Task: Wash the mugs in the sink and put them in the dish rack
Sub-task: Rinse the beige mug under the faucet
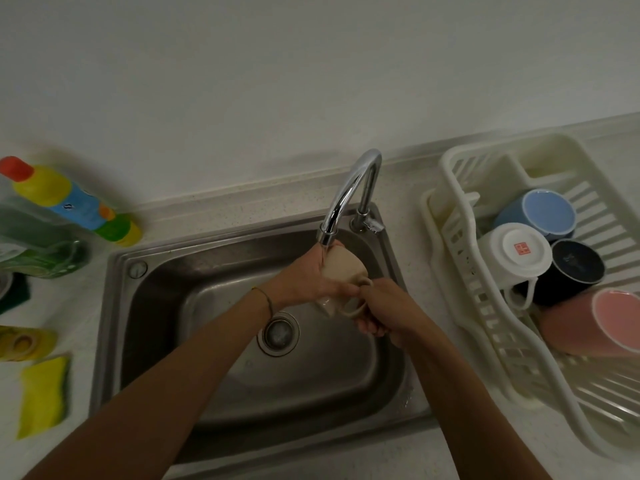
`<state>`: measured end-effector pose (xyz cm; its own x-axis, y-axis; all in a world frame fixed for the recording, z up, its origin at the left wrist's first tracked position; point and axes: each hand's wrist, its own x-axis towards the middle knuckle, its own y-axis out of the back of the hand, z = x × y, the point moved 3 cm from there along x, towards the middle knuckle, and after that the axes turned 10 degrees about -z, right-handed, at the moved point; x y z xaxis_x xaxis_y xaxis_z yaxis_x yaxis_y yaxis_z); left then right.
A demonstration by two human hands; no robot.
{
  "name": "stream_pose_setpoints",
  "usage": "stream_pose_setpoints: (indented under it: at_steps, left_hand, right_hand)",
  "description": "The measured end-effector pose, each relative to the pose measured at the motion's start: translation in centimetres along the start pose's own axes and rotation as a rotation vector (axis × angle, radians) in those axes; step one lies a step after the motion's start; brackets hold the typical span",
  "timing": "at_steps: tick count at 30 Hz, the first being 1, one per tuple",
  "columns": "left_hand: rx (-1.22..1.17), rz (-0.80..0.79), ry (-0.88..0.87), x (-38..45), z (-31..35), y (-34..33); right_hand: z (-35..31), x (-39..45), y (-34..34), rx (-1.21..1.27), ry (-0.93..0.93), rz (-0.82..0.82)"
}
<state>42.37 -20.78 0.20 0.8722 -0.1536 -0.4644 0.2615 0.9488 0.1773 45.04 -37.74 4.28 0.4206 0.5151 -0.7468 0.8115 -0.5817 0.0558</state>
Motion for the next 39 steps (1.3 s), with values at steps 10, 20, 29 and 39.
stream_pose_setpoints:
  at_steps: [10,20,29,39]
  left_hand:
    - [-0.278,0.019,0.073,-0.1,-0.6,0.7]
    - [-0.705,0.031,0.095,-1.9,0.3,0.0]
    - [-0.647,0.368,-0.016,-1.8,0.4,-1.6]
    - [-0.562,0.529,-0.052,-1.6,0.6,-2.3]
  right_hand:
    - [-0.5,0.3,0.7,0.025,0.031,0.016]
    - [-1.0,1.0,1.2,-0.116,0.116,-0.016]
    - [-2.0,-0.7,-2.5,-0.547,0.438,0.725]
    - [-1.8,1.2,-4.2,-0.016,0.404,0.312]
